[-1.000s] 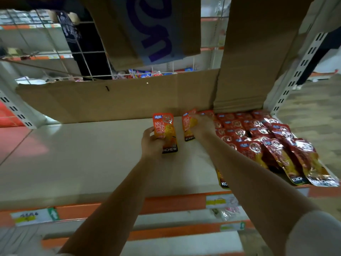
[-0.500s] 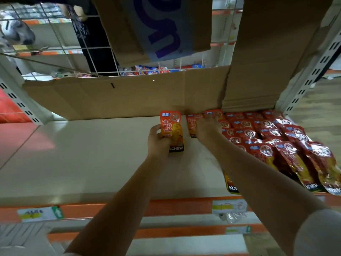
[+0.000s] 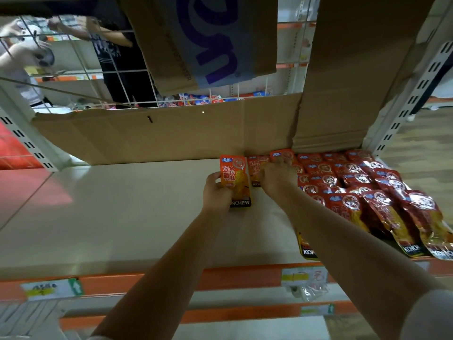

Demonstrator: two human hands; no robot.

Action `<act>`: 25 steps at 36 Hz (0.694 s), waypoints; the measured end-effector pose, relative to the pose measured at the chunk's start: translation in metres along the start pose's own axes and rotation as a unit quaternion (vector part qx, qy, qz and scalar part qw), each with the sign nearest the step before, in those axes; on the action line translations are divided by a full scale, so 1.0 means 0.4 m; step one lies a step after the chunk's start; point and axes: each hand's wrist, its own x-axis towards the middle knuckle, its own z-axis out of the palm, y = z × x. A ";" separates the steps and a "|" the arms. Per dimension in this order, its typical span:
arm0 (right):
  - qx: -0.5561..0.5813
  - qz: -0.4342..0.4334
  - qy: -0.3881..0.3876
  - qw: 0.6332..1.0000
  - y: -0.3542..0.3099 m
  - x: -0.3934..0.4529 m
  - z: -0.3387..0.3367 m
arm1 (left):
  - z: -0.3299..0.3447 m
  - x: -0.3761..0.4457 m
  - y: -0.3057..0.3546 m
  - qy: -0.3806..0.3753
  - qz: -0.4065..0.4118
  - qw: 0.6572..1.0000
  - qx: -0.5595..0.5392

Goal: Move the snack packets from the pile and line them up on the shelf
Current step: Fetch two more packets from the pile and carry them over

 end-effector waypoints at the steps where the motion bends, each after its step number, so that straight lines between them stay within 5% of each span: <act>1: 0.010 -0.001 0.006 1.000 0.006 -0.005 -0.004 | 0.002 0.000 0.000 -0.006 0.006 1.000 0.007; 12: 0.098 0.010 0.078 0.992 0.089 -0.063 -0.046 | 0.098 -0.026 -0.002 -0.053 0.068 0.989 0.119; 25: 0.117 0.012 0.062 0.991 0.120 -0.088 -0.060 | 0.130 -0.041 0.005 -0.066 0.147 0.948 0.274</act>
